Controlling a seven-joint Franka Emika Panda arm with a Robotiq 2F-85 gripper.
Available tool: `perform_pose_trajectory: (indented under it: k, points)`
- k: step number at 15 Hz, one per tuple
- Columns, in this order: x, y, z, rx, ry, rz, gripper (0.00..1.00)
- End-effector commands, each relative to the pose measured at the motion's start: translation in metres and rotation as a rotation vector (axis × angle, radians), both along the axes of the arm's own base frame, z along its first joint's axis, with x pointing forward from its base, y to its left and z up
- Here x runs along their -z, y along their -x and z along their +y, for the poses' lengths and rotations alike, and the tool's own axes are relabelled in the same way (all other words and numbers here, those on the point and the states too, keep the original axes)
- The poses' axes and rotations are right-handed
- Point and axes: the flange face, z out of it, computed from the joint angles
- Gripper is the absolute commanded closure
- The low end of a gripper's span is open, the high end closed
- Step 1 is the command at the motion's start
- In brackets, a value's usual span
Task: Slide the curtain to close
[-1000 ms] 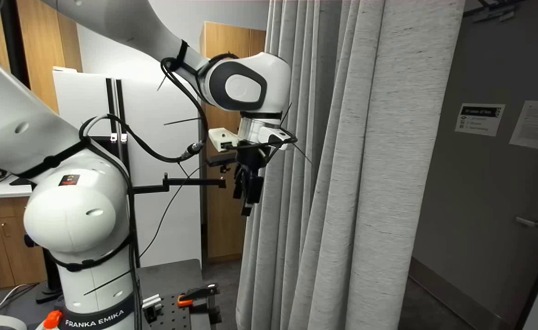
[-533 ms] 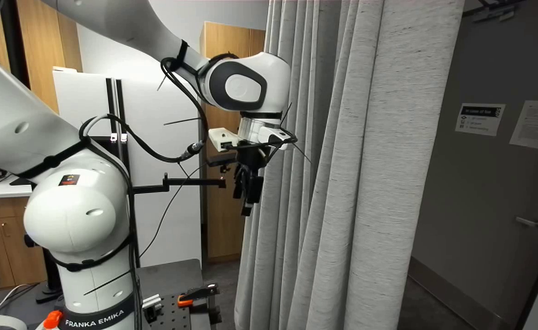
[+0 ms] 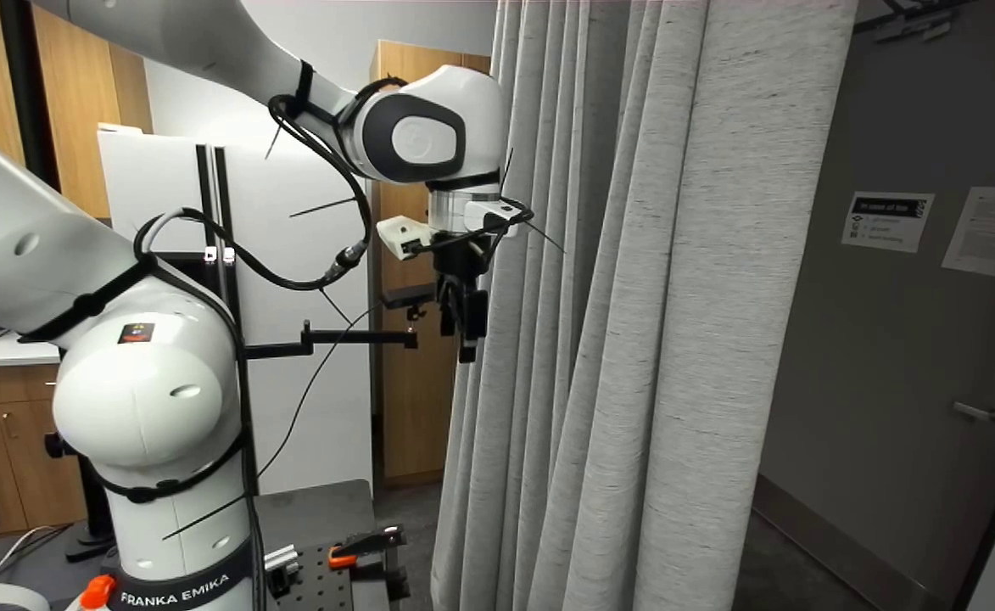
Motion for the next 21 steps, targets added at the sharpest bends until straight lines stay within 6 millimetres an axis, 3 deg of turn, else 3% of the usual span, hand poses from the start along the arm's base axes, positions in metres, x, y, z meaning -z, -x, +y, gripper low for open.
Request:
perform_pose_trajectory:
  k: [1,12,17,21]
  points:
    - [-0.001,0.0,0.0,0.0,0.0,0.0,0.0]
    - [-0.003,-0.001,-0.001,0.012,0.0,-0.043,0.0]
    - [-0.029,-0.02,-0.01,0.081,-0.036,-0.244,0.0]
    - [-0.052,-0.039,-0.037,0.169,-0.077,-0.363,0.0]
